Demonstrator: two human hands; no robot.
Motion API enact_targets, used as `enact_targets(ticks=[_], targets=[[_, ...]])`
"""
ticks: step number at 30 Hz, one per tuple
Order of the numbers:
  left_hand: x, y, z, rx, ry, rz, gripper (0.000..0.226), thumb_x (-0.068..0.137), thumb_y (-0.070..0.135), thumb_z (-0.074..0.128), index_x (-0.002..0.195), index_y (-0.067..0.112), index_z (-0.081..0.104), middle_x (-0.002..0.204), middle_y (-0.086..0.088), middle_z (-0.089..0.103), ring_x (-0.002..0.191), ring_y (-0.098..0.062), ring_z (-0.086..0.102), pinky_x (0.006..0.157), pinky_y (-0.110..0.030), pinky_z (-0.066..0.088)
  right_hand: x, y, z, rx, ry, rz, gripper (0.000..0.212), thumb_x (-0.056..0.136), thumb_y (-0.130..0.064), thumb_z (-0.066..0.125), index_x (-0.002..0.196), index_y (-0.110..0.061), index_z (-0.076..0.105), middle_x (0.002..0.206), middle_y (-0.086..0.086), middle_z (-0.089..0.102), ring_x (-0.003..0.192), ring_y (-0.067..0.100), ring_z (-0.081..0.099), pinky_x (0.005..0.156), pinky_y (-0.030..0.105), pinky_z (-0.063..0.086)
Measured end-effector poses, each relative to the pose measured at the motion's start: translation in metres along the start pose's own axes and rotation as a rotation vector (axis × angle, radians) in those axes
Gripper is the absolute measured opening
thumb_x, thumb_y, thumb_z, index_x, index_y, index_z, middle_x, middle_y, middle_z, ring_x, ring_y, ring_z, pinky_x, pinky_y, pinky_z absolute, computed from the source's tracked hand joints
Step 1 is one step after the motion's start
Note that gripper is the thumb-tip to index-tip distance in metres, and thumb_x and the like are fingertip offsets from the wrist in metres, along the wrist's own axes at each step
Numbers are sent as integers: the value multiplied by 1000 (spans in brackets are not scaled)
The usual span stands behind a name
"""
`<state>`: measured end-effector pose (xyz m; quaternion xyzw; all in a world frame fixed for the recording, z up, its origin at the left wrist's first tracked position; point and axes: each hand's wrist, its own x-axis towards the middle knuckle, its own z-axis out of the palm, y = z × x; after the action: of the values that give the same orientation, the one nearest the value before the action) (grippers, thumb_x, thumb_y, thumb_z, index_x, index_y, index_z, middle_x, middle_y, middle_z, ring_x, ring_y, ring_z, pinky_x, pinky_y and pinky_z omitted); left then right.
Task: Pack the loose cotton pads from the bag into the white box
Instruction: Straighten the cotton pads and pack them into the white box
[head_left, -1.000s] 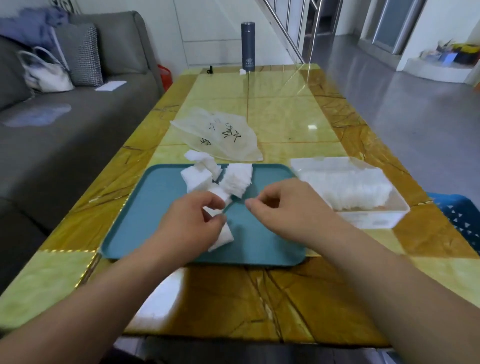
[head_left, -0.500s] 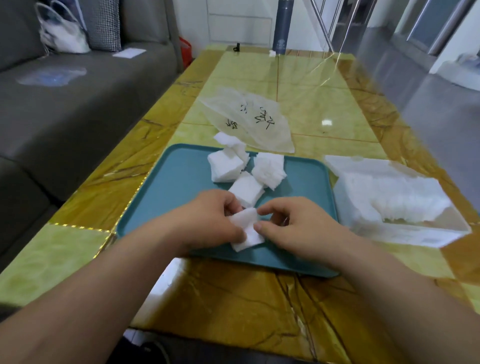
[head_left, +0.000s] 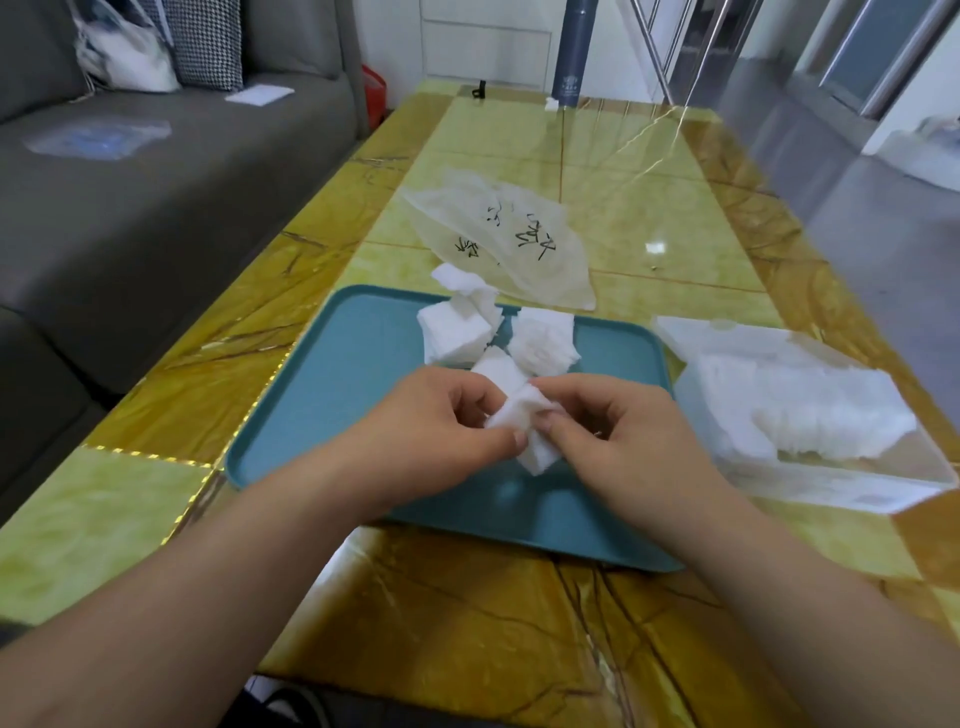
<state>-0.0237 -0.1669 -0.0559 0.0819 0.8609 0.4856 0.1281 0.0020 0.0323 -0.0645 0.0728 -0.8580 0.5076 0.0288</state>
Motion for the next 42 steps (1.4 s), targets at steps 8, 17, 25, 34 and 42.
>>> enact_targets(ticks=[8, 17, 25, 34, 42], targets=[[-2, -1, 7, 120, -13, 46, 15, 89, 35, 77, 81, 22, 73, 52, 12, 49, 46, -3, 39, 45, -15, 29, 0, 2, 4, -191, -49, -65, 34, 93, -16, 74, 121, -36, 76, 95, -16, 73, 90, -3, 66, 80, 8, 46], [8, -7, 16, 606, 165, 142, 49, 94, 42, 61, 142, 39, 53, 145, 14, 43, 127, -16, 50, 104, -39, 48, 4, 9, -6, 46, 106, 318, 10, 73, -31, 69, 81, -26, 72, 74, -1, 74, 74, 24, 72, 74, 54, 63], [9, -4, 14, 545, 194, 121, 31, 94, 55, 61, 78, 28, 65, 97, 13, 55, 90, -13, 58, 80, -36, 52, 2, 8, -7, 88, 132, 346, 1, 83, -20, 70, 83, -19, 70, 73, 4, 71, 76, 32, 73, 71, 55, 63], [1, 3, 3, 474, 148, 10, 56, 84, 40, 80, 136, 35, 57, 113, 13, 53, 95, -11, 52, 88, -28, 46, 1, 9, -7, 121, 116, 393, 4, 88, -19, 66, 91, -21, 69, 83, 6, 75, 60, 15, 68, 67, 43, 63], [2, 4, 3, 364, 165, -27, 28, 79, 29, 80, 102, 37, 66, 89, 15, 68, 80, -4, 62, 73, -30, 53, 0, 13, -6, 158, 105, 387, 6, 92, -22, 67, 97, -25, 67, 90, 5, 75, 71, 19, 69, 60, 28, 57]])
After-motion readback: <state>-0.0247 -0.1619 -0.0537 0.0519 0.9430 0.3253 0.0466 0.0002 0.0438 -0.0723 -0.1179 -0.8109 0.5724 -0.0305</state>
